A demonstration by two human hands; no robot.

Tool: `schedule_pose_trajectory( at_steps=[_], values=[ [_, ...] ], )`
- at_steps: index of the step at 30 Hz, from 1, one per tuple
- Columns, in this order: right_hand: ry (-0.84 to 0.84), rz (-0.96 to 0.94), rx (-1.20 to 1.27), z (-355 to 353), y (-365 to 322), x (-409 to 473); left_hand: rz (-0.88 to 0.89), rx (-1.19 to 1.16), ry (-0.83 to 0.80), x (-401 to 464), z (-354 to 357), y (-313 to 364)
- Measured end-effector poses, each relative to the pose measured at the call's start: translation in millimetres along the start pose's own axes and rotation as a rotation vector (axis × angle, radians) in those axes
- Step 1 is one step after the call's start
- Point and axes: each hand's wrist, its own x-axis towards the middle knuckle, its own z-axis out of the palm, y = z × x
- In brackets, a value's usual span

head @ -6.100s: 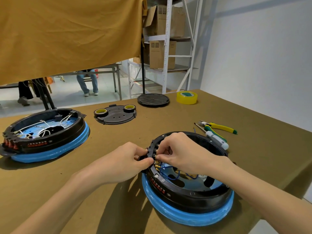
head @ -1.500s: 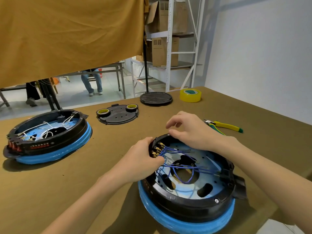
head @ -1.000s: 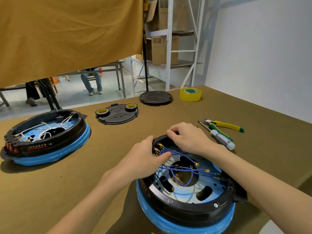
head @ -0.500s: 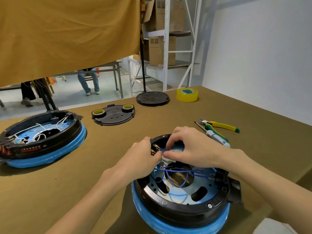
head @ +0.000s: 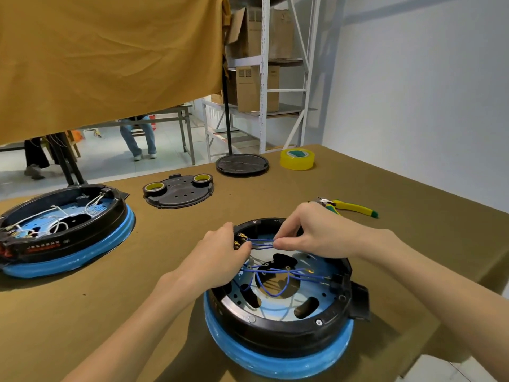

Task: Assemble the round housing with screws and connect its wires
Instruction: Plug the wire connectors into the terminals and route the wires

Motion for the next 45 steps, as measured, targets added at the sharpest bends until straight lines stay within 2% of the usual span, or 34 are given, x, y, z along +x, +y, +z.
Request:
schedule_pose_trajectory(
  at_steps=[2,5,7,10,12,14,18,23,27,29,32,34,39,43,45],
  values=[
    [0.113,-0.008,0.113,-2,3,1,-0.028,0.003,0.01,2,-4,-5],
    [0.4,0.069,0.144,-11,27,8,-0.094,0.058,0.05,3,-8,-15],
    [0.456,0.189,0.088,-13,49,17,-0.017,0.148,0.116,3,-10,-19],
    [0.369,0.362,-0.047,-6,78,30,0.251,0.108,0.108,6,-17,-17],
    [0.291,0.407,-0.132,1,92,36,0.316,0.027,0.046,11,-17,-21],
    [0.266,0.429,-0.164,6,101,41,0.311,-0.109,0.042,13,-15,-27],
    [0.272,0.457,-0.158,1,108,51,0.315,-0.094,0.087,20,-8,-33],
    [0.054,0.388,-0.278,-9,103,61,0.283,-0.086,0.108,23,-8,-33],
    [0.101,0.279,-0.38,-6,103,61,0.275,-0.086,0.106,23,-9,-33],
    [0.216,0.22,-0.295,-5,103,58,0.279,-0.083,0.102,23,-9,-34],
    [0.469,0.126,0.035,-7,90,50,0.286,-0.088,0.096,22,-10,-33],
    [0.525,0.09,0.275,-11,73,43,0.284,-0.086,0.091,20,-12,-31],
    [0.42,0.057,0.735,-14,29,21,0.321,-0.039,0.138,10,-19,-17],
    [0.296,0.017,0.877,-2,2,7,0.411,-0.482,0.275,2,-23,9],
    [0.261,-0.01,0.882,1,-7,1,0.438,-0.625,0.301,-2,-22,20]
  ],
)
